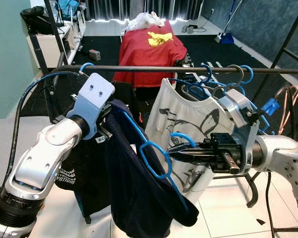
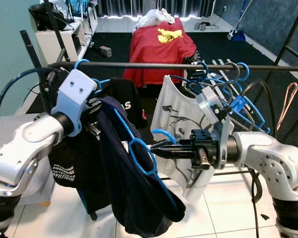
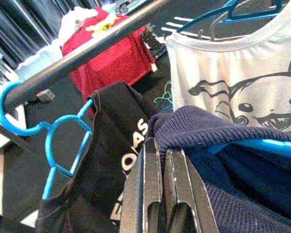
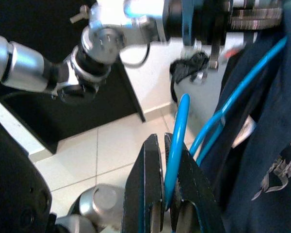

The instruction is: Hang hanger

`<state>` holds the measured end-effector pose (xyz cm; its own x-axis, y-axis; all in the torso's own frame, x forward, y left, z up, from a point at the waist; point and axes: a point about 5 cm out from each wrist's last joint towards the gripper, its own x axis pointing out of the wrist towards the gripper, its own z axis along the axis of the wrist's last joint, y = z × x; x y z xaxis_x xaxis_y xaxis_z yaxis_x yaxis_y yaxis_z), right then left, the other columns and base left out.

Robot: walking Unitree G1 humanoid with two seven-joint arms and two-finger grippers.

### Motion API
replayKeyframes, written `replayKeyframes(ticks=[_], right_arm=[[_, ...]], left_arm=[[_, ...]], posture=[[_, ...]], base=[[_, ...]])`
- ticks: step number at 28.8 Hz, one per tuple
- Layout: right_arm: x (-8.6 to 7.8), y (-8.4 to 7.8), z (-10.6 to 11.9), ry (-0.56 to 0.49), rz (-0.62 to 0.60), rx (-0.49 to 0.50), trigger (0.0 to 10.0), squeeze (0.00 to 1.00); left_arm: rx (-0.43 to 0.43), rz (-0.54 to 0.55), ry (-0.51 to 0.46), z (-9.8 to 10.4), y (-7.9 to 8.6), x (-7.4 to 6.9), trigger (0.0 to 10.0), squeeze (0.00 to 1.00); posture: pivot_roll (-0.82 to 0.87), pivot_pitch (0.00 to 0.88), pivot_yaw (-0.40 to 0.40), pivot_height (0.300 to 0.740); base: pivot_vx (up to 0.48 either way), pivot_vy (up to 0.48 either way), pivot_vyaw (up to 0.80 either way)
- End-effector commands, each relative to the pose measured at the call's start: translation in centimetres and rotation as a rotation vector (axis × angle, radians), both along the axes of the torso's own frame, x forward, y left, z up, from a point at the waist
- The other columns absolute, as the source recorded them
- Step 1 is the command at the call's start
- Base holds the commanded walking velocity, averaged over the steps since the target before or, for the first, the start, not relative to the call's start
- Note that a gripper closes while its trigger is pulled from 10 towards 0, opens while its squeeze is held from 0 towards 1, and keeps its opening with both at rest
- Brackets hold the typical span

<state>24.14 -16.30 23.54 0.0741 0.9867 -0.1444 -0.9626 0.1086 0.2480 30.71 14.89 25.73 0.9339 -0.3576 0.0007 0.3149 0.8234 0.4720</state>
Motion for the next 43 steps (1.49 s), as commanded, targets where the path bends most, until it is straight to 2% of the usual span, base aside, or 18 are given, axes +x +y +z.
replayKeyframes(ticks=[1,4,7,9,13,25,30,33,34,35,36,37,38,39,40,41,42,43], right_arm=[[-1.2,0.4,-1.3,0.072,0.091,-0.047,0.0,0.00],[-1.4,0.4,-1.5,0.082,0.086,-0.058,0.0,0.00],[-2.2,-0.3,-3.8,0.161,0.074,-0.164,0.0,0.00],[-2.5,-0.5,-4.1,0.177,0.077,-0.177,0.0,0.00],[-3.3,-0.8,-3.6,0.200,0.111,-0.170,0.0,0.00],[-4.3,-1.2,-4.7,0.243,0.132,-0.224,0.0,0.00],[-4.7,-1.6,-5.3,0.263,0.134,-0.295,0.0,0.00],[-4.9,-2.7,-6.5,0.270,0.104,-0.427,0.0,0.00],[-4.9,-2.7,-6.5,0.270,0.104,-0.427,0.0,0.00],[-4.5,-3.3,-6.9,0.235,0.073,-0.479,0.0,0.00],[-4.5,-3.3,-6.9,0.235,0.073,-0.479,0.0,0.00],[-3.5,-3.6,-7.1,0.156,0.015,-0.504,0.0,0.00],[-3.5,-3.6,-7.1,0.156,0.015,-0.504,0.0,0.00],[-2.2,-3.7,-7.1,0.042,-0.055,-0.508,0.0,0.00],[-0.7,-3.4,-6.6,-0.081,-0.136,-0.484,0.0,0.00],[-0.7,-3.4,-6.6,-0.081,-0.136,-0.484,0.0,0.00],[0.3,-2.9,-5.9,-0.168,-0.178,-0.442,0.0,0.00],[0.3,-2.9,-5.9,-0.168,-0.178,-0.442,0.0,0.00]], left_arm=[[0.056,0.228,-0.085,1.7,3.9,1.0,0.0,0.00],[0.061,0.226,-0.091,1.7,3.9,1.1,0.0,0.00],[0.093,0.275,-0.126,2.4,5.0,1.6,0.0,0.00],[0.102,0.291,-0.129,2.5,5.5,1.7,0.0,0.00],[0.156,0.378,-0.123,2.2,7.9,2.3,0.0,0.00],[0.183,0.436,-0.139,2.3,9.5,2.6,0.0,0.00],[0.202,0.463,-0.140,2.2,10.4,2.8,0.0,0.00],[0.220,0.498,-0.139,2.2,11.5,2.8,0.0,0.00],[0.220,0.498,-0.139,2.2,11.5,2.8,0.0,0.00],[0.223,0.503,-0.129,2.0,11.8,2.6,0.0,0.00],[0.223,0.503,-0.129,2.0,11.8,2.6,0.0,0.00],[0.203,0.480,-0.110,1.6,11.6,2.5,0.0,0.00],[0.203,0.480,-0.110,1.6,11.6,2.5,0.0,0.00],[0.164,0.417,-0.086,1.2,10.7,2.3,0.0,0.00],[0.069,0.311,-0.045,0.6,8.8,2.1,0.0,0.00],[0.069,0.311,-0.045,0.6,8.8,2.1,0.0,0.00],[-0.025,0.191,-0.009,0.2,6.6,1.7,0.0,0.00],[-0.025,0.191,-0.009,0.2,6.6,1.7,0.0,0.00]], posture=[[-0.02,0.006,-0.020,0.740],[-0.02,0.007,-0.019,0.740],[-0.02,0.022,-0.014,0.740],[-0.02,0.022,-0.014,0.740],[-0.03,0.027,-0.016,0.740],[-0.03,0.032,-0.015,0.740],[-0.03,0.032,-0.016,0.740],[-0.03,0.032,-0.018,0.740],[-0.03,0.032,-0.018,0.740],[-0.03,0.033,-0.019,0.740],[-0.03,0.033,-0.019,0.740],[-0.03,0.033,-0.019,0.740],[-0.03,0.033,-0.019,0.740],[-0.03,0.034,-0.019,0.740],[-0.03,0.034,-0.018,0.740],[-0.03,0.034,-0.018,0.740],[-0.03,0.035,-0.017,0.740],[-0.03,0.035,-0.017,0.740]], base=[[0.000,0.000,0.00],[0.000,0.000,0.00],[0.000,0.000,0.00],[0.000,0.000,0.00],[0.000,0.000,0.00],[0.000,0.000,0.00],[0.000,0.000,0.00],[0.000,0.000,0.00],[0.000,0.000,0.00],[0.000,0.000,0.00],[0.000,0.000,0.00],[0.000,0.000,0.00],[0.000,0.000,0.00],[0.000,0.000,0.00],[0.000,0.000,0.00],[0.000,0.000,0.00],[0.000,0.000,0.00],[0.000,0.000,0.00]])
